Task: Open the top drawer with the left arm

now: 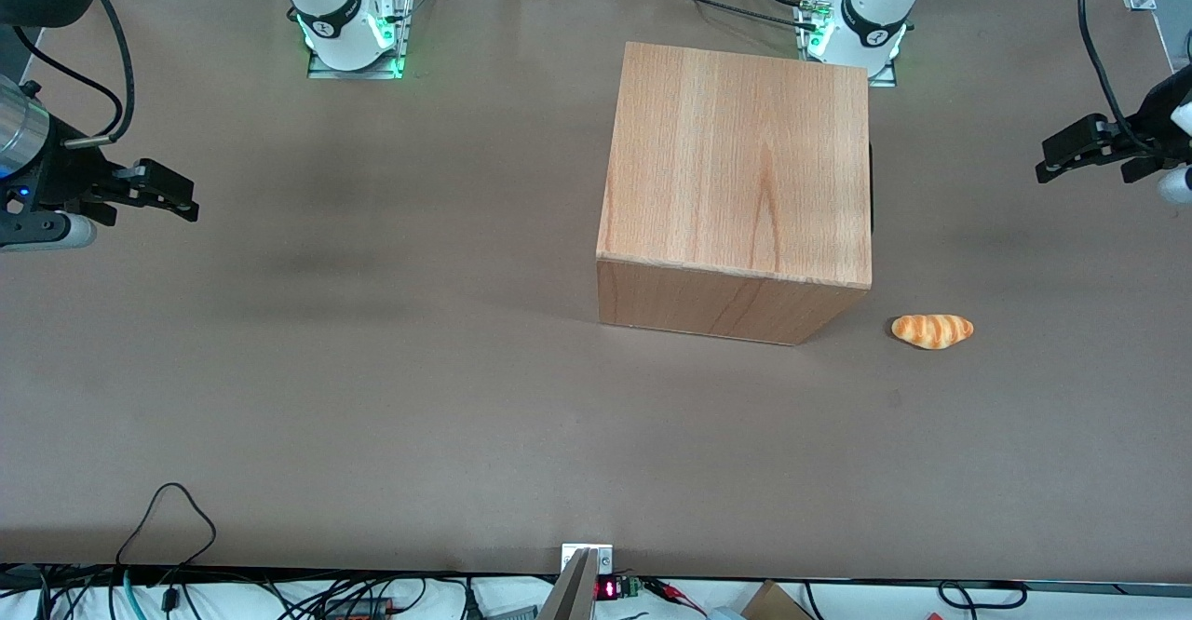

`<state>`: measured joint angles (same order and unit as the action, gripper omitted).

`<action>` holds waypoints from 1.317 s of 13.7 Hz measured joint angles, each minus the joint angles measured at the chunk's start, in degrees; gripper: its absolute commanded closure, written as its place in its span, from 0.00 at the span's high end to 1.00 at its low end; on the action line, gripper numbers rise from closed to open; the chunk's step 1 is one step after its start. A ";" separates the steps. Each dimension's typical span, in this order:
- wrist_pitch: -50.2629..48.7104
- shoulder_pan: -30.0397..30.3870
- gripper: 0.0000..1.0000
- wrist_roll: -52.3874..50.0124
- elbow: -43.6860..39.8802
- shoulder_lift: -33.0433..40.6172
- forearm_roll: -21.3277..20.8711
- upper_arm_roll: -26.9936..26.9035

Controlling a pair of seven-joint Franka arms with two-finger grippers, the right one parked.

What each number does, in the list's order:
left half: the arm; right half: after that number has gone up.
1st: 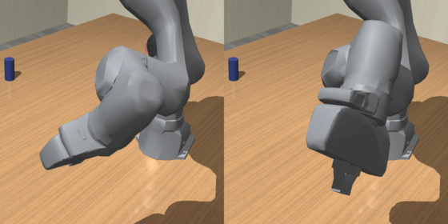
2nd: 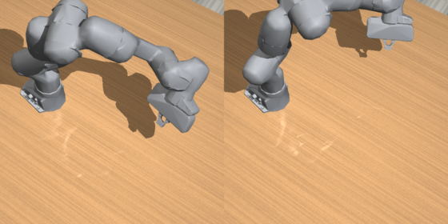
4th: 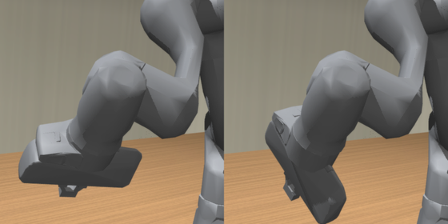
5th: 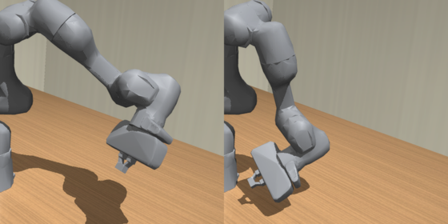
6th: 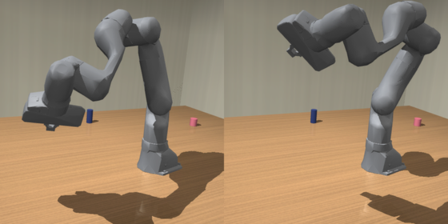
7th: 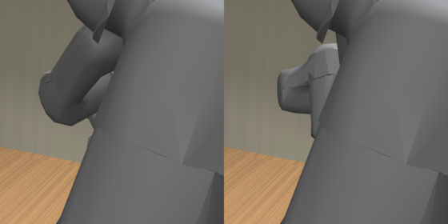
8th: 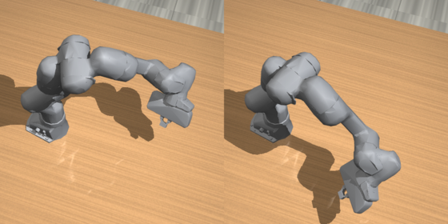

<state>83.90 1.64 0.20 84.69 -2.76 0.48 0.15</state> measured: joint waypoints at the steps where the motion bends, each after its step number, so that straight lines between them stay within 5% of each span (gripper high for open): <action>1: 0.00 0.03 1.00 0.00 -0.04 -0.02 0.00 -0.01; 18: -0.89 1.45 1.00 0.00 -0.17 -1.29 0.00 0.03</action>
<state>83.01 3.09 0.21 84.52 -4.04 0.48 0.19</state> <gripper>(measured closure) 0.000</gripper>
